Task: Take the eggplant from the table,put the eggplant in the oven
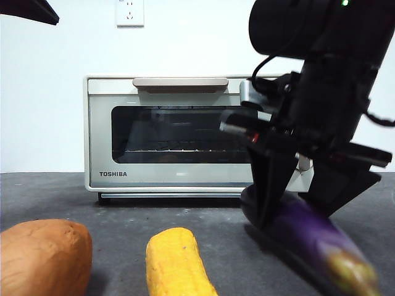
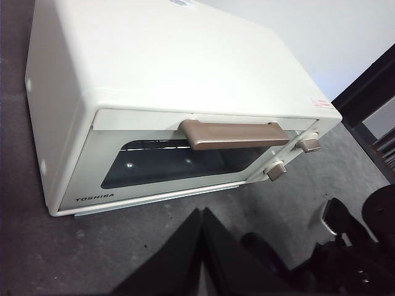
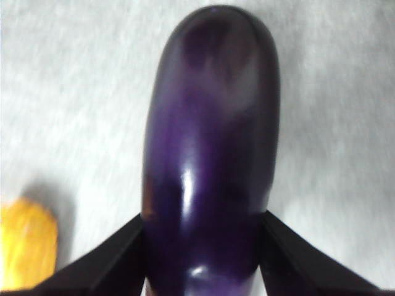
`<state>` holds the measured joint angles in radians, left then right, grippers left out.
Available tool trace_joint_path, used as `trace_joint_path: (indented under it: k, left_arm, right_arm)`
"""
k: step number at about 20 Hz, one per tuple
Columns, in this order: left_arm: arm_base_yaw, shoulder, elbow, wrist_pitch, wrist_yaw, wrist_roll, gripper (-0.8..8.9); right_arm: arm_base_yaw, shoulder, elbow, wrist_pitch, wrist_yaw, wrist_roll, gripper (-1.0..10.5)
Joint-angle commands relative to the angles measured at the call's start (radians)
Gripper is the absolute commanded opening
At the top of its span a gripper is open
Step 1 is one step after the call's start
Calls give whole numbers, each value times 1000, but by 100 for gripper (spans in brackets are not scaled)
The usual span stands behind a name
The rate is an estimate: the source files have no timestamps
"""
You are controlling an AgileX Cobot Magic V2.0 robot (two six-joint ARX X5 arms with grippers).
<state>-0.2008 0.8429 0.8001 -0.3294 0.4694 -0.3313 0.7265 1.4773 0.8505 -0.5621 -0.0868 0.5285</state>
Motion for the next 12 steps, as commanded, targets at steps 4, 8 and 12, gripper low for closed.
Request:
trace_joint_path:
  k: [4,8,12]
  left_arm:
    - [-39,88,45,23,-6,10,7]
    - [-141,267,169,7,-22,69,7]
    - [-235,477,380,-42,-105,196,7]
  right_arm:
    - [11,-161,69,-151,3,-89,105]
    - [9,-289,69,-206,43,-200,105]
    - [9,-382,69,-249,50,-233,105]
